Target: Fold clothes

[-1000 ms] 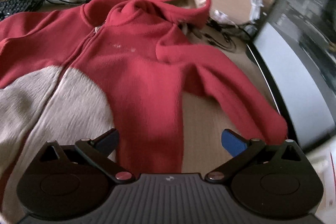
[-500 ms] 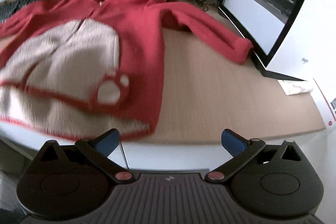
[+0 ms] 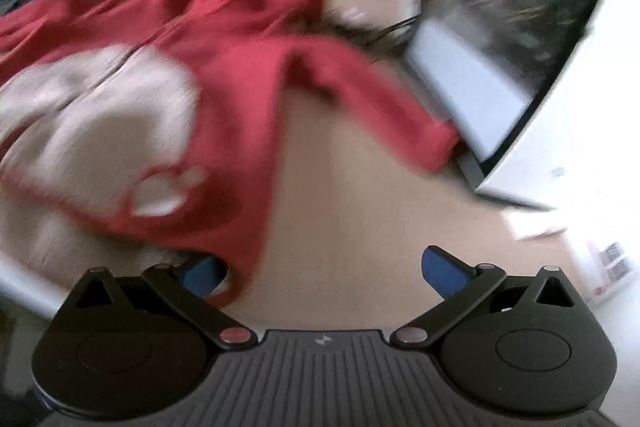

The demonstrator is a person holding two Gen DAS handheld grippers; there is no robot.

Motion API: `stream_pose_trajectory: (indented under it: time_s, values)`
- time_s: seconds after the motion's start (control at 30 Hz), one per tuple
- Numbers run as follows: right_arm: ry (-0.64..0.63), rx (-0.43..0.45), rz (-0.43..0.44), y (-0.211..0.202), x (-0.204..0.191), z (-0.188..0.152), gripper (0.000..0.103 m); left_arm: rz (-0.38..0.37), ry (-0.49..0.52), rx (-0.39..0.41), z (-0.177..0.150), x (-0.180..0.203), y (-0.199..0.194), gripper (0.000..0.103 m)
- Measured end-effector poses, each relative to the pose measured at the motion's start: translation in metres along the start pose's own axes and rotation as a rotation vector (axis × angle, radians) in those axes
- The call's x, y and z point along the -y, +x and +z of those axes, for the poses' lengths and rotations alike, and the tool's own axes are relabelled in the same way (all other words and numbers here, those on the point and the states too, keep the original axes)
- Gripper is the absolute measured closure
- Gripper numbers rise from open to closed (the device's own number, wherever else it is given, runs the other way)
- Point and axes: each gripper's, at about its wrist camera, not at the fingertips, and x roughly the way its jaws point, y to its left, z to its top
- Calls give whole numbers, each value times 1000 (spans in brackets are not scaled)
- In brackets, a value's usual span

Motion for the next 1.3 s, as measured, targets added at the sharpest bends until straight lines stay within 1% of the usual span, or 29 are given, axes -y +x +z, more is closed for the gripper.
stream_pose_trajectory:
  time_s: [0.07, 0.1, 0.13, 0.17, 0.3, 0.33, 0.43, 0.47, 0.53, 0.57, 0.6, 0.63, 0.67, 0.77, 0.83, 0.97, 1.0, 1.03, 1.1, 1.13, 1.2, 1.23, 1.27, 1.3]
  values:
    - [80, 62, -39, -7, 16, 17, 0, 38, 9, 13, 6, -4, 5, 0]
    - [104, 87, -56, -9, 21, 23, 0, 55, 8, 20, 10, -7, 8, 0]
    - [95, 98, -69, -9, 22, 27, 0, 72, 7, 27, 14, -10, 10, 0]
    - [84, 97, -73, -8, 21, 28, 0, 92, 5, 31, 19, -12, 13, 0]
    - [14, 8, -22, 6, 7, 18, 0, 118, -29, 50, 27, -23, 18, 0]
    - [3, -12, -12, 9, 3, 15, 0, 116, -38, 51, 28, -24, 18, 0]
    - [-43, -75, 19, 20, -8, 13, 0, 33, -25, 44, 32, -20, 21, 0]
    - [-54, -76, 10, 24, -9, 18, 0, 7, 4, 39, 35, -15, 23, 0]
    - [-43, -26, -64, 25, -1, 35, 1, 49, 88, 59, 49, -6, 29, 0]
    - [-22, 8, -83, 21, 7, 43, 1, 71, 130, 70, 57, -2, 32, 0]
    - [28, 63, -67, 6, 20, 51, 1, 93, 173, 81, 64, 2, 35, 0]
    - [77, 117, -51, -9, 33, 58, 0, 167, 186, 108, 77, -3, 32, 0]
    - [106, 156, -37, -21, 43, 62, 0, 213, 166, 144, 90, -13, 22, 0]
    - [63, 176, -16, -41, 44, 50, 0, 216, 39, 267, 108, -52, -26, 0]
    - [41, 116, -3, -37, 38, 32, 0, 195, 20, 281, 100, -63, -42, 0]
    - [58, -43, 26, -24, 31, -13, 0, 127, 86, 157, 56, -51, -31, 0]
    - [71, -80, 40, -23, 30, -22, 0, 114, 103, 117, 43, -46, -23, 0]
    - [84, -118, 65, -23, 30, -32, 0, 102, 120, 76, 29, -42, -14, 0]
    - [109, -177, 131, -24, 31, -46, 0, 69, 107, 15, 11, -38, -4, 0]
    - [119, -196, 178, -28, 33, -49, 0, 52, 99, -15, 2, -37, 0, 0]
    - [139, -216, 280, -40, 40, -50, 0, -32, 102, -24, 0, -38, -5, 0]
    - [150, -210, 331, -48, 45, -48, 0, -75, 103, -28, -1, -39, -7, 0]
    - [159, -192, 373, -56, 50, -44, 0, -143, 103, -16, 2, -40, -13, 0]
    - [163, -161, 392, -63, 54, -37, 0, -213, 102, -3, 5, -42, -18, 0]
